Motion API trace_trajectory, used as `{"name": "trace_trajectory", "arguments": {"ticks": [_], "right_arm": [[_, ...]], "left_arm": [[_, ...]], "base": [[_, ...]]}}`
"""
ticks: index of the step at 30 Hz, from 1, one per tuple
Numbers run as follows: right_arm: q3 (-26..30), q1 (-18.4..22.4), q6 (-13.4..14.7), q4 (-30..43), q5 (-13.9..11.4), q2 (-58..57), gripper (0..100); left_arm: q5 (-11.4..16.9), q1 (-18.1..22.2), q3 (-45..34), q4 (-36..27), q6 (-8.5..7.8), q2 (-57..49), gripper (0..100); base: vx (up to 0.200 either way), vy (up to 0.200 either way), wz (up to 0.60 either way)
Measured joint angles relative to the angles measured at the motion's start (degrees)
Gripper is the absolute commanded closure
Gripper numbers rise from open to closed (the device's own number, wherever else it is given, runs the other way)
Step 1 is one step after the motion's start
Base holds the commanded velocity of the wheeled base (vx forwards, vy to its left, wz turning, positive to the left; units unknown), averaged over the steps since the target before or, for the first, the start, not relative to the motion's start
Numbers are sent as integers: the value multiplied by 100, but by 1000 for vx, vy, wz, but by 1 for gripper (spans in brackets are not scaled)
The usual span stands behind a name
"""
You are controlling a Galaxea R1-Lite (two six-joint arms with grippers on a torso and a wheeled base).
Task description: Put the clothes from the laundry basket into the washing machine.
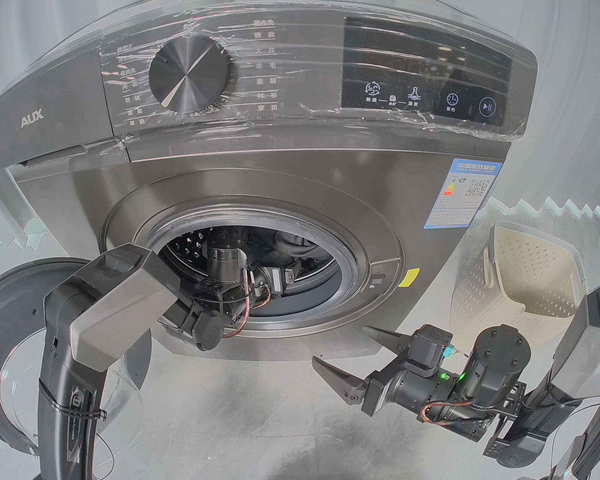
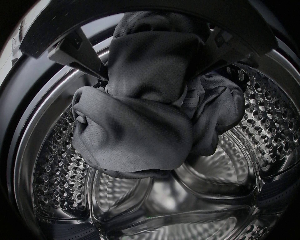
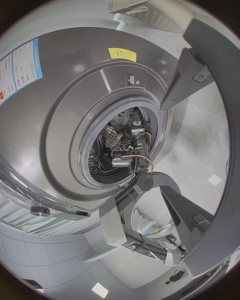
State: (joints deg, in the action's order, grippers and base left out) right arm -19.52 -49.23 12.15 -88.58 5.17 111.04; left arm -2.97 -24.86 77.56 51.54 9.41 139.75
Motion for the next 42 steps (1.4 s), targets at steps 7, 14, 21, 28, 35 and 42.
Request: {"name": "trace_trajectory", "arguments": {"ticks": [7, 14, 21, 28, 35, 42], "right_arm": [[0, -2, -1, 0, 2, -16, 0], [0, -11, -4, 0, 2, -63, 0], [-7, -13, -4, 0, 0, -90, 0], [-49, -5, 5, 1, 2, -90, 0], [-71, -6, 5, 0, 2, -84, 0], [-77, -5, 7, 0, 0, -71, 0]], "left_arm": [[0, 94, 59, -66, -101, 18, 100], [7, 174, 202, -15, -101, 27, 100], [-165, 184, 784, 445, 27, 217, 100], [-466, 215, 1696, 807, 151, 523, 100], [-650, 282, 2931, 802, 180, 947, 100], [-898, 341, 3619, 667, 180, 1435, 100]], "base": [[0, 0, 0], [0, 0, 0], [0, 0, 0], [0, 0, 0], [0, 0, 0], [0, 0, 0]]}}
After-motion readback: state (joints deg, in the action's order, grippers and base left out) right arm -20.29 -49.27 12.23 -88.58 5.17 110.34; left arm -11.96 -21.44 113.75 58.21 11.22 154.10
